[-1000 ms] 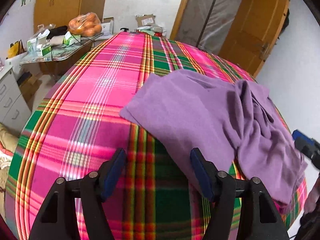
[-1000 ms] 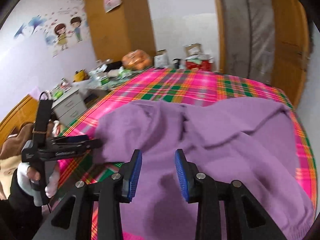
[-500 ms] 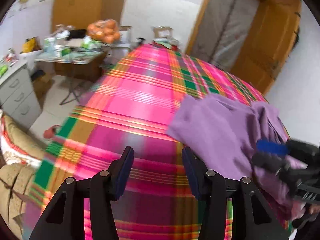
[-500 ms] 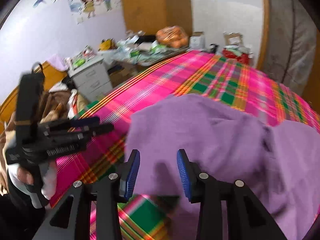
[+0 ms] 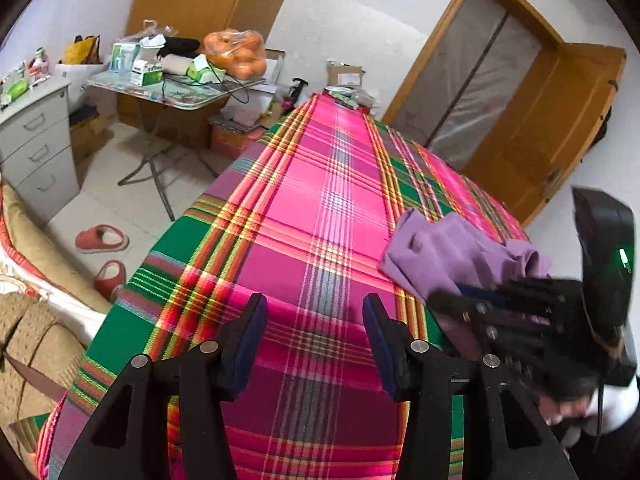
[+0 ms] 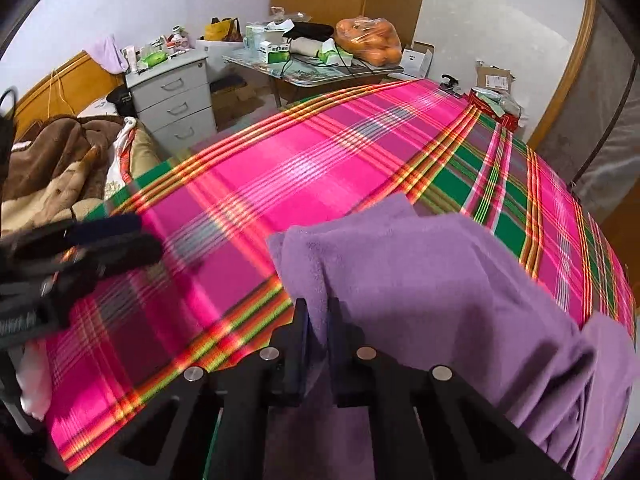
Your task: Fold clothes
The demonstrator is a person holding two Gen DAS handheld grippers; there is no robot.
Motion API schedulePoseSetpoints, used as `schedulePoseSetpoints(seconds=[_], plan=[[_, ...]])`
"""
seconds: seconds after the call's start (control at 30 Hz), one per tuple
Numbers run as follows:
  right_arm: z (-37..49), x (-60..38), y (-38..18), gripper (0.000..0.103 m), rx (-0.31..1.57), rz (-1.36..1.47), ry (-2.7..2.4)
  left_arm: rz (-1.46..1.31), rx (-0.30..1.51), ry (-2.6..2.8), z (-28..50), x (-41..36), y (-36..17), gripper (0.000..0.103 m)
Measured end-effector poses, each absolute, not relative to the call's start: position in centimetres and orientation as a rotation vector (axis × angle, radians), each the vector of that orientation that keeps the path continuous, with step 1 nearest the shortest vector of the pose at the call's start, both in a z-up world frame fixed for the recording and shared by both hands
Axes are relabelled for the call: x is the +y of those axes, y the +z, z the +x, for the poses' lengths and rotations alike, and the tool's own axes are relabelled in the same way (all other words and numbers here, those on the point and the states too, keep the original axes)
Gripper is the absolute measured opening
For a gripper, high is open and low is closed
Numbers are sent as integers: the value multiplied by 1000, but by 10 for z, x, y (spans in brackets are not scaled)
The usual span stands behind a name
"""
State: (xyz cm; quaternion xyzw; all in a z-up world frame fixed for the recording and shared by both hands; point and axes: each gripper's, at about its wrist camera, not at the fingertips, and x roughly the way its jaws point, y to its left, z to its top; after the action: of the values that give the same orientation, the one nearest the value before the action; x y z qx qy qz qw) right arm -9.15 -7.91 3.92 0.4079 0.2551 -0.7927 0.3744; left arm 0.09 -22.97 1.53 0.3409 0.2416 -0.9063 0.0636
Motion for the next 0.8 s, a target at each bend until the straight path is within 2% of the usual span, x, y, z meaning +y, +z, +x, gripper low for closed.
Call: schedulePoseSetpoints(seconds=[0.13, 0.23, 0.33, 0.43, 0.5, 0.63, 0.73, 0.8], plan=[[-127, -80, 68, 6, 568, 986, -2118, 1032, 728, -2758, 0, -227, 16, 51], [-159, -61, 115, 6, 419, 859, -2266, 1028, 736, -2765, 2, -227, 15, 51], [-177, -30, 171, 6, 228, 659, -2417, 1035, 731, -2774, 1, -226, 15, 51], [-183, -8, 208, 7, 133, 480, -2536, 1055, 713, -2784, -3, -223, 15, 51], [-194, -6, 210, 10, 147, 501, -2548, 1067, 702, -2785, -4, -222, 15, 51], [-213, -4, 177, 17, 196, 722, -2489, 1085, 688, -2781, -6, -221, 14, 51], [-200, 15, 162, 27, 183, 765, -2466, 1095, 683, -2774, -7, -221, 13, 51], [-185, 31, 159, 27, 171, 784, -2444, 1099, 677, -2770, -8, -221, 13, 51]])
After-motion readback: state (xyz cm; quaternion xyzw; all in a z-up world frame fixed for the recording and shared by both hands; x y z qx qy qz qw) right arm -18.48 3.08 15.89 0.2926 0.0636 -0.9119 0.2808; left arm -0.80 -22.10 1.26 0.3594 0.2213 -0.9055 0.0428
